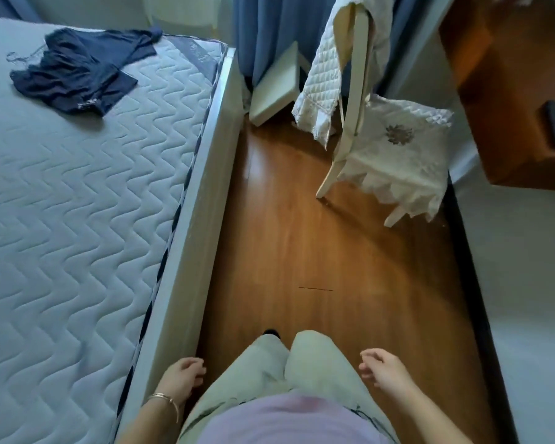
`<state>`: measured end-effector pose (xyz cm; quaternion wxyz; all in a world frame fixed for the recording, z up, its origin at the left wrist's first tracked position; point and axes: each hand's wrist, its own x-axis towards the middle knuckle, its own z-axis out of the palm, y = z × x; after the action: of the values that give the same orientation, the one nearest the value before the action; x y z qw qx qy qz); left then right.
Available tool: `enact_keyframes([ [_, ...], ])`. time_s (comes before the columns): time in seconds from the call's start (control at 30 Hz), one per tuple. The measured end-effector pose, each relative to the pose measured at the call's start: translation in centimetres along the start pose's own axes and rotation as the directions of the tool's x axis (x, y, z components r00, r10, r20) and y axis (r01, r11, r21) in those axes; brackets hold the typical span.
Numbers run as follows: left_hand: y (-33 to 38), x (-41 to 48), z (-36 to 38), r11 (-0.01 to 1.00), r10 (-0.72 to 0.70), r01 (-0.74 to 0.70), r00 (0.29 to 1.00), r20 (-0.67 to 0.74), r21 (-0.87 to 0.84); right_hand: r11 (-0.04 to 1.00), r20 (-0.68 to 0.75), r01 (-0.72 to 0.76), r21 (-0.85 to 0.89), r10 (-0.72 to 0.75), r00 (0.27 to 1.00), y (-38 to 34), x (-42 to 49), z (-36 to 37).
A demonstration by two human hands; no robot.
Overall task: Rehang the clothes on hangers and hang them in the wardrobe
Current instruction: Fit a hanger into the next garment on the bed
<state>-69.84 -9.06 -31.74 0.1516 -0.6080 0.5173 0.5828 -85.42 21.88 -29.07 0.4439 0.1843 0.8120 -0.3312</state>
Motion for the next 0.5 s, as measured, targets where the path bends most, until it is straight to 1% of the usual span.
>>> enact_keyframes([
  [0.03, 2.5, 0.8, 0.8, 0.998, 0.057, -0.057, 0.998, 0.021, -0.004, 0.999, -0.026, 0.036, 0.025, -0.035, 0.999, -2.5, 1.1, -0.5],
  [0.07, 5.0, 1.1, 1.3, 0.997, 0.074, -0.075, 0.996, 0.044, 0.008, 0.997, -0.039, 0.073, 0.03, -0.072, 0.997, -5.2, 2.1, -1.2],
  [0.13, 9.8, 2.6, 2.4, 0.989, 0.148, -0.148, 0.987, 0.059, 0.0, 0.997, -0.025, 0.075, -0.005, -0.075, 0.997, -8.5, 4.6, -2.2],
  [0.17, 12.0, 3.7, 3.1, 0.988, 0.151, -0.152, 0.986, 0.067, 0.013, 0.997, -0.011, 0.064, -0.04, -0.065, 0.998, -9.4, 6.3, -2.7],
  [0.23, 14.0, 5.9, 4.3, 0.994, 0.099, -0.103, 0.992, 0.077, 0.048, 0.992, -0.003, 0.036, -0.119, -0.036, 0.999, -11.6, 9.3, -4.2],
  [0.3, 15.2, 8.2, 5.2, 0.999, -0.024, 0.023, 0.999, 0.032, 0.035, 0.987, -0.018, -0.011, -0.163, 0.008, 1.0, -14.0, 12.9, -6.2],
  [0.37, 16.9, 10.3, 6.1, 0.984, -0.126, 0.126, 0.992, -0.009, 0.123, 0.98, -0.002, -0.058, -0.191, 0.059, 0.998, -17.0, 16.1, -8.9],
  [0.4, 18.1, 10.7, 6.8, 0.982, -0.157, 0.162, 0.986, -0.057, 0.094, 0.973, 0.018, -0.068, -0.22, 0.074, 0.997, -18.7, 17.6, -10.5],
  [0.43, 19.3, 11.2, 7.7, 0.982, -0.186, 0.188, 0.979, -0.08, 0.01, 0.962, 0.041, -0.062, -0.267, 0.075, 0.996, -20.6, 19.1, -12.2],
  [0.47, 21.3, 11.3, 8.4, 0.981, -0.19, 0.184, 0.976, -0.104, -0.063, 0.95, 0.055, -0.061, -0.306, 0.082, 0.995, -22.9, 20.3, -13.7],
  [0.5, 23.0, 12.1, 8.8, 0.985, -0.163, 0.153, 0.978, -0.131, -0.078, 0.931, 0.059, -0.057, -0.36, 0.084, 0.995, -25.3, 21.6, -15.0],
])
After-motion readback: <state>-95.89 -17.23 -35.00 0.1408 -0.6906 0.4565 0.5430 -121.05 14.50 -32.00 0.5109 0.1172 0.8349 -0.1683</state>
